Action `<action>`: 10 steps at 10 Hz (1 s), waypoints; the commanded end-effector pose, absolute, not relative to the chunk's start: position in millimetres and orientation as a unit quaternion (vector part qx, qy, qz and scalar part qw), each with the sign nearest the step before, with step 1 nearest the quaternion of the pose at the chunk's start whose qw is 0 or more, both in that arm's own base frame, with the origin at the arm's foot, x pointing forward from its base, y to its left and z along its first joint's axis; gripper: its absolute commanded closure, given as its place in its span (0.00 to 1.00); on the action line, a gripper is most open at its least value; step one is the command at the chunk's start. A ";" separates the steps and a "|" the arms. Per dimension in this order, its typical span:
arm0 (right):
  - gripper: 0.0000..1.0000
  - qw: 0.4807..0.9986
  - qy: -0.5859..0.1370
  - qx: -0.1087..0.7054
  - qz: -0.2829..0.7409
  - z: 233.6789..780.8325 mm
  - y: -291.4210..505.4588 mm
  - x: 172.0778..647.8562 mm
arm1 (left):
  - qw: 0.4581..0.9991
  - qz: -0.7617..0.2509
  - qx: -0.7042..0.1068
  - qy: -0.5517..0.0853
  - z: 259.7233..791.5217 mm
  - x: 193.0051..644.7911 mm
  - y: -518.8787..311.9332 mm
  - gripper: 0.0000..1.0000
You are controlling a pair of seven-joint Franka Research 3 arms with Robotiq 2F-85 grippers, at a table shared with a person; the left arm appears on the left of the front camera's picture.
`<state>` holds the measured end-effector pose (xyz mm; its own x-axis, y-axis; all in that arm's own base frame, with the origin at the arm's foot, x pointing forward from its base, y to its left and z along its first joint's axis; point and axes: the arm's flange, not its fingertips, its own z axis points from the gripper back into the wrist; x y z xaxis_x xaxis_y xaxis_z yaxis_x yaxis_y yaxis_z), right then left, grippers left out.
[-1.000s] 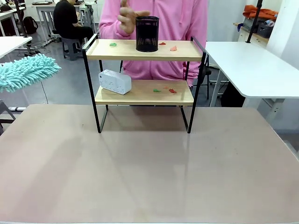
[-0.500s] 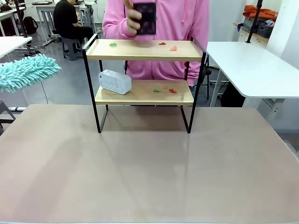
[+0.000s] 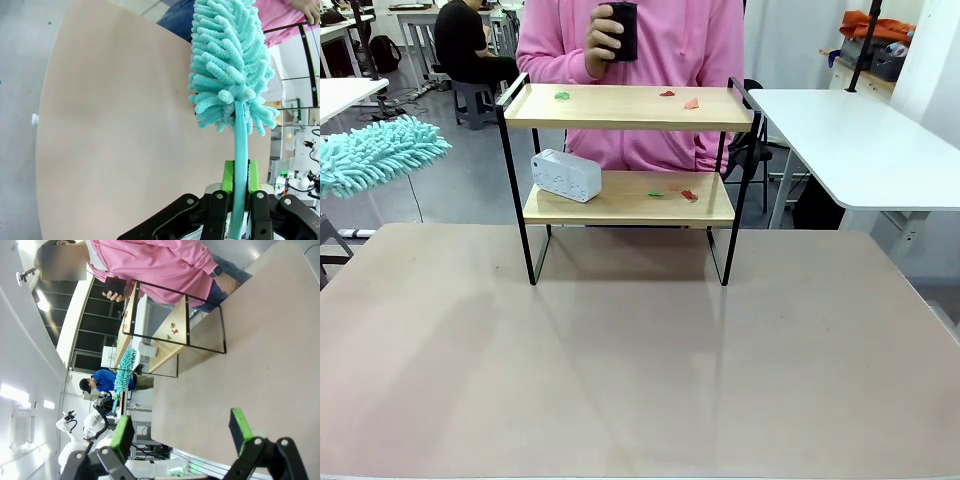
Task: Clean the shelf.
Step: Clean the specific tier of the Shelf with the Duster once objects are removed.
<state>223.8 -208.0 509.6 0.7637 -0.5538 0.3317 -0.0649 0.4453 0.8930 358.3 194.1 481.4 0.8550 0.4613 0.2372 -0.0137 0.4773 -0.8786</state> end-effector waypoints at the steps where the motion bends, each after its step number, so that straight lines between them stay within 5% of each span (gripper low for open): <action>1: 0.00 0.788 -0.320 0.506 -0.145 511.2 -207.4 226.6 | 0.827 0.156 -0.475 -0.256 513.2 354.5 189.1 0.88; 5: 0.00 0.788 -0.320 0.506 -0.145 511.2 -207.4 226.6 | 0.802 0.059 -0.475 -0.357 672.2 338.0 129.7 0.88; 8: 0.00 0.788 -0.320 0.506 -0.145 511.2 -207.4 226.6 | 0.825 0.037 -0.439 -0.353 705.1 343.7 64.7 0.88; 9: 0.00 0.788 -0.320 0.506 -0.145 511.2 -207.4 226.6 | 0.849 0.007 -0.433 -0.302 697.0 342.3 52.4 0.88; 10: 0.00 0.788 -0.320 0.506 -0.145 511.2 -207.4 226.6 | 0.815 0.024 -0.451 -0.363 719.8 333.7 70.3 0.88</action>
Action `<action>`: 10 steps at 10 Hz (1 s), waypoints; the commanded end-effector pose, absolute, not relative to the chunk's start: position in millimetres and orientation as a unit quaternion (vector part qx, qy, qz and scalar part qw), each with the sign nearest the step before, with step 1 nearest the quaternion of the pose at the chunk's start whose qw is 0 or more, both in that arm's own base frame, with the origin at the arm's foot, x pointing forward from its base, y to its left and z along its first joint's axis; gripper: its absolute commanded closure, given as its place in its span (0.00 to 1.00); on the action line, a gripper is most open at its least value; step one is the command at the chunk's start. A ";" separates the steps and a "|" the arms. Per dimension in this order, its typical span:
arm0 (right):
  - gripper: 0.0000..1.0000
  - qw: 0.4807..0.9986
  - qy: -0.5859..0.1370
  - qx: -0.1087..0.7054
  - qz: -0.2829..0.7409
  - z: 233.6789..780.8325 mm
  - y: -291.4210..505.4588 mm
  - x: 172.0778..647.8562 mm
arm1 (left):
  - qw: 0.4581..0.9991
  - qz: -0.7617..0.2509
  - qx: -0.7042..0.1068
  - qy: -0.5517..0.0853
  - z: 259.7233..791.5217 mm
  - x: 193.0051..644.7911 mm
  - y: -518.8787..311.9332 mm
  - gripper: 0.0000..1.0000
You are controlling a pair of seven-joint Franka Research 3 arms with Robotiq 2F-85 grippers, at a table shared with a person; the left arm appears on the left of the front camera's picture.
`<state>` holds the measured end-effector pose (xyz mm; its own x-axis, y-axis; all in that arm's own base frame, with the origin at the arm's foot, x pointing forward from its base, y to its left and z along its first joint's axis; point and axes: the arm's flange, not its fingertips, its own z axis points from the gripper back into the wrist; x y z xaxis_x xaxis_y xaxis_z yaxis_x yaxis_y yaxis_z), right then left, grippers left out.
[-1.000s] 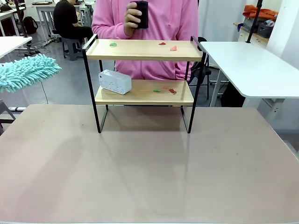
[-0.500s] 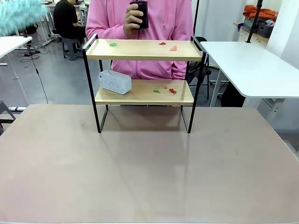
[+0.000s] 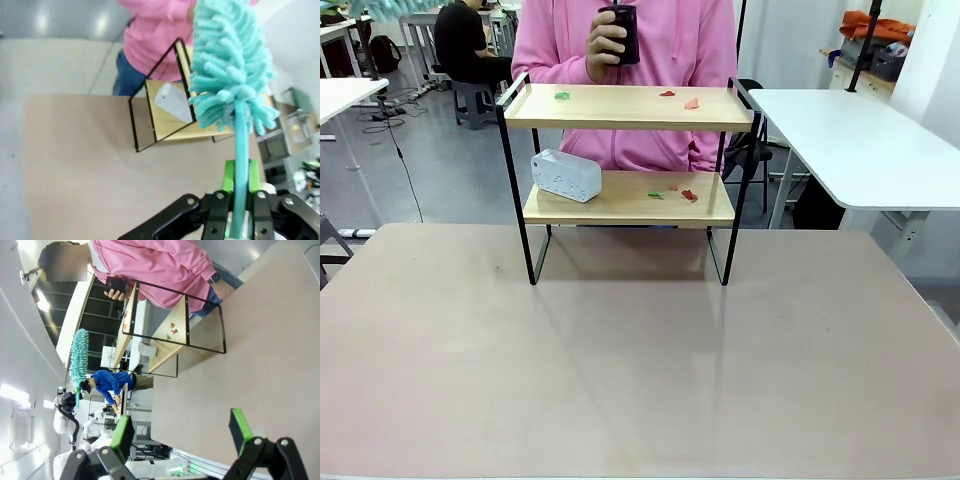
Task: Clean the shelf.
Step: Clean the specific tier of the Shelf with the Duster once objects are removed.
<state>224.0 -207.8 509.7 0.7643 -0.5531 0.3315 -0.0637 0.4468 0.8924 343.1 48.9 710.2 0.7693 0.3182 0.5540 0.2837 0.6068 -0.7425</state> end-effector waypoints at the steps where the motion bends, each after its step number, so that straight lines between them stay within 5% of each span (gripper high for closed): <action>1: 0.00 0.788 -0.320 0.506 -0.145 511.2 -207.4 226.6 | 0.815 0.024 -0.451 -0.363 719.8 333.7 70.3 0.88; 6: 0.00 0.788 -0.320 0.506 -0.145 511.2 -207.4 226.6 | 0.868 0.037 -0.387 -0.309 706.2 345.1 4.9 0.88; 10: 0.00 0.788 -0.320 0.506 -0.145 511.2 -207.4 226.6 | 0.890 0.037 -0.319 -0.324 696.4 348.2 -51.8 0.88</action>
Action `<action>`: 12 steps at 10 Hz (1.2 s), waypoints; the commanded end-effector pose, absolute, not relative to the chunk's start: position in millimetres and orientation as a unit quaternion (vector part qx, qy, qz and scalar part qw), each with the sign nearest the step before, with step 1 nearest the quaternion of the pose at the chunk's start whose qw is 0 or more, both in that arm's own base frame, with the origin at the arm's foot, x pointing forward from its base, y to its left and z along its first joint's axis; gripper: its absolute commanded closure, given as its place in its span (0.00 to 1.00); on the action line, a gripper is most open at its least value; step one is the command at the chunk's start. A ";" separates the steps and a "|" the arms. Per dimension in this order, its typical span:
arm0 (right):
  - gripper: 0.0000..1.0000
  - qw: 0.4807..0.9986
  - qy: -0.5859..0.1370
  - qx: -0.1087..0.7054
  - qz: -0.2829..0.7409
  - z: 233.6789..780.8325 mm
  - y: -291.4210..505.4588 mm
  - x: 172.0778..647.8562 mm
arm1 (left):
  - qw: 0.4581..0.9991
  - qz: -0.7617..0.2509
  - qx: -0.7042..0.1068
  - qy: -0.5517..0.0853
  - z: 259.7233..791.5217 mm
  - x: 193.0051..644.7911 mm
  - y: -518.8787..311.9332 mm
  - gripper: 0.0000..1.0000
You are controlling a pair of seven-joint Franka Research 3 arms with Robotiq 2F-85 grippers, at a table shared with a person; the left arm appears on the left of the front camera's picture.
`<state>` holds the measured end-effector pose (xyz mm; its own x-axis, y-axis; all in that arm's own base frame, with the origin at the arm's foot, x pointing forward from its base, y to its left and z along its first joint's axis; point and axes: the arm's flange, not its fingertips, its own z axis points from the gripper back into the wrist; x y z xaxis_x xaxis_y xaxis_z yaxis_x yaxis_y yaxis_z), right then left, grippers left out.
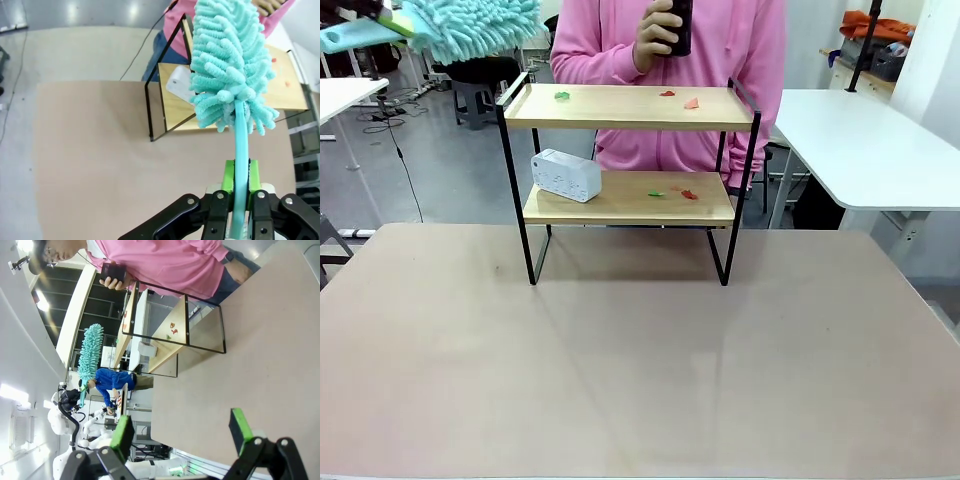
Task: Clean the shelf.
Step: Clean the specific tier of the Shelf with the Duster once objects are removed.
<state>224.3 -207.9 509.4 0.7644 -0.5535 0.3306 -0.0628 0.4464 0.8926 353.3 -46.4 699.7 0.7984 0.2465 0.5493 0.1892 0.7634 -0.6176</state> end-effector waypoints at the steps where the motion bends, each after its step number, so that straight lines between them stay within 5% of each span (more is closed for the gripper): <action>1: 0.00 0.788 -0.320 0.506 -0.145 511.2 -207.4 226.6 | 0.891 0.023 -0.320 -0.322 696.2 346.3 -62.7 0.88; 7: 0.00 0.788 -0.320 0.506 -0.145 511.2 -207.4 226.6 | 0.917 0.041 -0.235 -0.320 684.6 346.7 -125.5 0.88; 12: 0.00 0.788 -0.320 0.506 -0.145 511.2 -207.4 226.6 | 0.919 0.024 -0.240 -0.312 672.1 364.1 -158.5 0.88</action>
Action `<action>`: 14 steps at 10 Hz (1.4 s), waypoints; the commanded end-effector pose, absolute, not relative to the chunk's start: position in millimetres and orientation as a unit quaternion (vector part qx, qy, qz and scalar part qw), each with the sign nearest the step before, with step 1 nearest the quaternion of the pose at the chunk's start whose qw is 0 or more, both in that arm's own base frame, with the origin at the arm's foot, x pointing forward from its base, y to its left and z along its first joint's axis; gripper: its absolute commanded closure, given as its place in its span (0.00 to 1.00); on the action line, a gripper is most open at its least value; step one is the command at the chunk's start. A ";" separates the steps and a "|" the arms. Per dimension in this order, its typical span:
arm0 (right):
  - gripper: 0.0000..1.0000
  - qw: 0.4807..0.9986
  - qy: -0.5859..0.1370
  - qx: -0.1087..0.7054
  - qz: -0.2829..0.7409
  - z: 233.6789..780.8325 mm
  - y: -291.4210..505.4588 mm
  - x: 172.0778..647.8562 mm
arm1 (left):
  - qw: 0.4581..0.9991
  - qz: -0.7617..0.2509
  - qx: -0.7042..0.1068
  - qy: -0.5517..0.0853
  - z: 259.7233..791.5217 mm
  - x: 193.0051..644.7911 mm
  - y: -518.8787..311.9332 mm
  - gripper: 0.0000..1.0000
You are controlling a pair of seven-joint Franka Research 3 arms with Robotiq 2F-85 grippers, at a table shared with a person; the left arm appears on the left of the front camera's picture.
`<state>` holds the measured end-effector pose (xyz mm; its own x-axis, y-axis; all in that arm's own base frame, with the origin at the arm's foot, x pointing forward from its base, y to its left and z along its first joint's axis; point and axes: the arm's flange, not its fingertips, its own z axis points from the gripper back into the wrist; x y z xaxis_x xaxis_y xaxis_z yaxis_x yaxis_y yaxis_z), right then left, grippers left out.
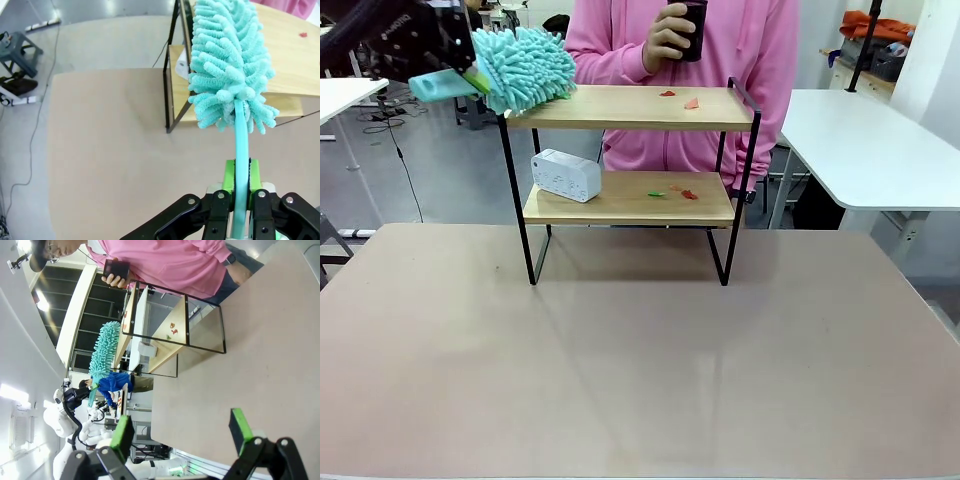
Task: Clean the shelf.
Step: Clean the specific tier of the Shelf with the Duster once objects are removed.
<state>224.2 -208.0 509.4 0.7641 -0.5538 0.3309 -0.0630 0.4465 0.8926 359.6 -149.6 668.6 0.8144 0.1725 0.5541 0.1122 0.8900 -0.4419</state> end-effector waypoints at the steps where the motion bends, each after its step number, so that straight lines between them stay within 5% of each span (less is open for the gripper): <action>1: 0.00 0.788 -0.320 0.506 -0.145 511.2 -207.4 226.6 | 0.917 0.016 -0.249 -0.311 670.8 367.3 -167.6 0.88; 14: 0.00 0.788 -0.320 0.506 -0.145 511.2 -207.4 226.6 | 0.906 -0.086 -0.325 -0.256 661.5 389.4 -238.5 0.88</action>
